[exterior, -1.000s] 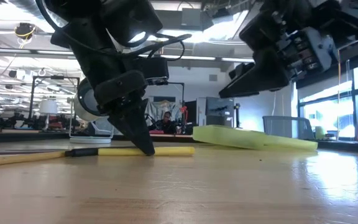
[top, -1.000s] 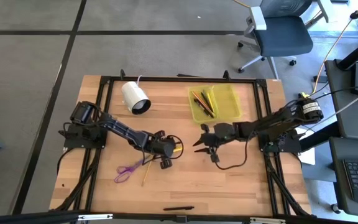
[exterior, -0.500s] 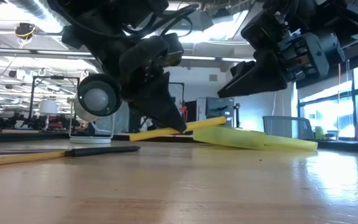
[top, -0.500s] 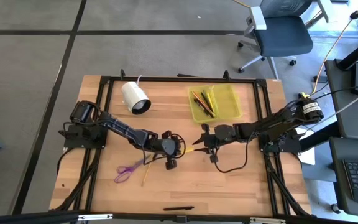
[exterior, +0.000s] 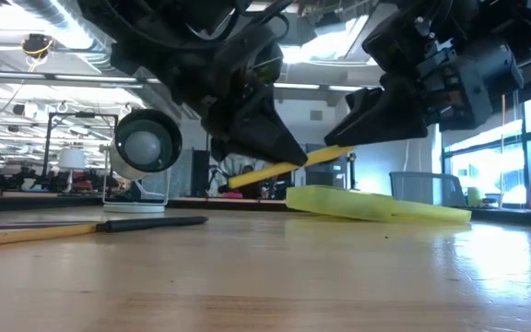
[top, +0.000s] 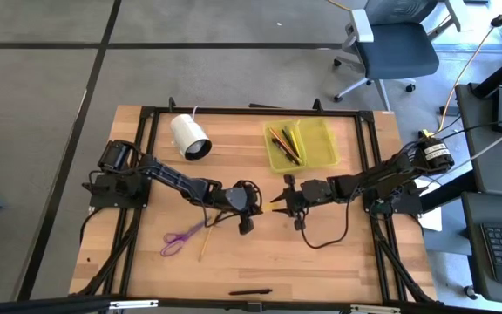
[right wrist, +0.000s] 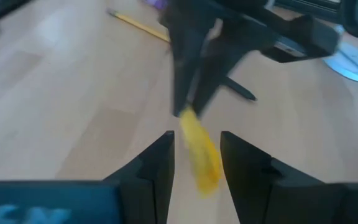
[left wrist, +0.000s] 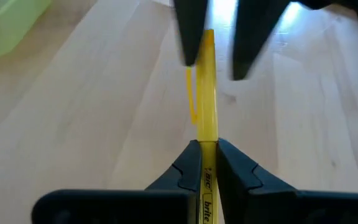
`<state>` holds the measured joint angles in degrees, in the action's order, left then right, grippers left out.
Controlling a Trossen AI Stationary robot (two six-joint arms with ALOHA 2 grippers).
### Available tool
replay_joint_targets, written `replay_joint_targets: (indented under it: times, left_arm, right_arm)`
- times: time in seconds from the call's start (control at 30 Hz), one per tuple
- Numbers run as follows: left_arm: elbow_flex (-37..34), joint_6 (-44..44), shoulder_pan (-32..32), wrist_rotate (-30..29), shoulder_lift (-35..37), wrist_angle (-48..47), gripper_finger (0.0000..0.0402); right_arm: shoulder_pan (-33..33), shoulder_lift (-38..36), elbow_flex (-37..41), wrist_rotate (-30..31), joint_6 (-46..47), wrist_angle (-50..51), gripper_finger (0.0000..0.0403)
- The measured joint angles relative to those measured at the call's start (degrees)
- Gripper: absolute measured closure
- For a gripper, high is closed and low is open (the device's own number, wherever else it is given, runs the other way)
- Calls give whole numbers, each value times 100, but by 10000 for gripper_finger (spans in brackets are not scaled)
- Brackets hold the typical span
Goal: Pick & place school supplies into a supply box
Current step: Put the yellow pen into the yellow supply box
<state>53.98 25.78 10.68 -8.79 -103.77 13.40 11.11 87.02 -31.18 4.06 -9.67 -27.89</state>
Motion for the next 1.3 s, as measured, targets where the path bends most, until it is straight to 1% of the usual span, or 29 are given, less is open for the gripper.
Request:
replay_joint_targets:
  times: [0.07,0.23,0.47,0.7,0.87,1.3]
  left_arm:
    - [4,2,3,30,2,13,384]
    - [4,-5,0,112,2,12,384]
    - [4,-168,-5,222,2,14,384]
    - [9,-201,-31,292,11,21,384]
    - [9,-214,-31,295,11,20,384]
    - [9,-344,-31,293,11,135,384]
  right_arm:
    - [-1,0,0,114,9,12,269]
    - [-1,0,0,128,10,54,269]
    - [-4,2,-2,56,23,558,269]
    - [-4,2,-2,9,40,279,269]
    - [-5,2,-2,-254,37,132,269]
    - [3,2,-2,-387,35,143,269]
